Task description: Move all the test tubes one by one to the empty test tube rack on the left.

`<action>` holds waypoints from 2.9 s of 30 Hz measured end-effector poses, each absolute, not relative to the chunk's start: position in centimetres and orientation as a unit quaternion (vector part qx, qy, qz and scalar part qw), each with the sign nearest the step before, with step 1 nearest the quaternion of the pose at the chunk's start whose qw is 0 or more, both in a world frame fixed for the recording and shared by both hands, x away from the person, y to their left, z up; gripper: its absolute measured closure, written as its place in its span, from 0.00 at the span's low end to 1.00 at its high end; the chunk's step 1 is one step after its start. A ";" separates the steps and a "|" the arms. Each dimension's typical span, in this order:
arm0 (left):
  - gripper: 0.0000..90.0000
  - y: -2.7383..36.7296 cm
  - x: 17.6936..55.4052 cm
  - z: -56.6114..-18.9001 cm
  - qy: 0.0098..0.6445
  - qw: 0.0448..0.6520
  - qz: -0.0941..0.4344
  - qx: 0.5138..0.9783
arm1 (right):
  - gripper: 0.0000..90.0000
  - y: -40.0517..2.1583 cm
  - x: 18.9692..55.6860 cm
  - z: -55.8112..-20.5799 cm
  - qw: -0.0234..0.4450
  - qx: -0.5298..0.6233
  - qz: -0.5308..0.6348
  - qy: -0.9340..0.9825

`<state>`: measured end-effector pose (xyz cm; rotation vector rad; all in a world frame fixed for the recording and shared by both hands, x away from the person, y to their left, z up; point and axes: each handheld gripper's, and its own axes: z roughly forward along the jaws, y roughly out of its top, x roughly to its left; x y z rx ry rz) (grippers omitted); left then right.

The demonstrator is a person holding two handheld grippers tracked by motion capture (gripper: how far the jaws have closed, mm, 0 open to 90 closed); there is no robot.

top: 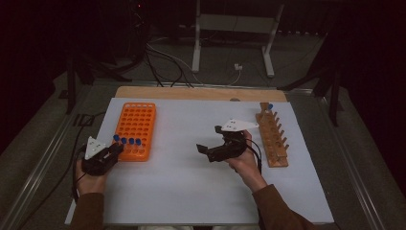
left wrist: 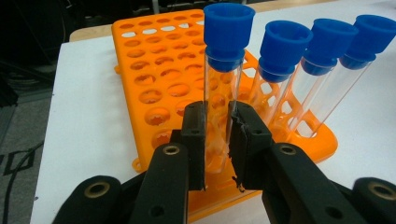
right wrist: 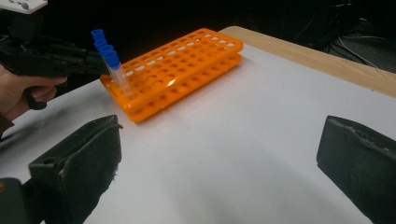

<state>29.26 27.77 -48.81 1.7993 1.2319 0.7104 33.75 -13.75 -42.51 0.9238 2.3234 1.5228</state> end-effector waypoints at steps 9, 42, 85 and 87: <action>0.86 27.7 29.3 -49.0 0.490 0.402 0.280 0.721 | 0.00 -13.6 33.7 -42.6 0.105 0.311 0.516 0.791; 0.56 29.0 27.8 -48.8 0.519 0.439 0.248 0.690 | 0.00 -14.3 34.0 -42.5 0.112 0.319 0.515 0.788; 0.01 26.9 25.4 -47.2 0.510 0.463 0.263 0.675 | 0.00 -28.5 40.4 -40.3 0.267 0.453 0.450 0.722; 0.01 26.9 25.5 -47.2 0.511 0.463 0.262 0.675 | 0.00 -29.0 40.9 -40.5 0.269 0.461 0.443 0.721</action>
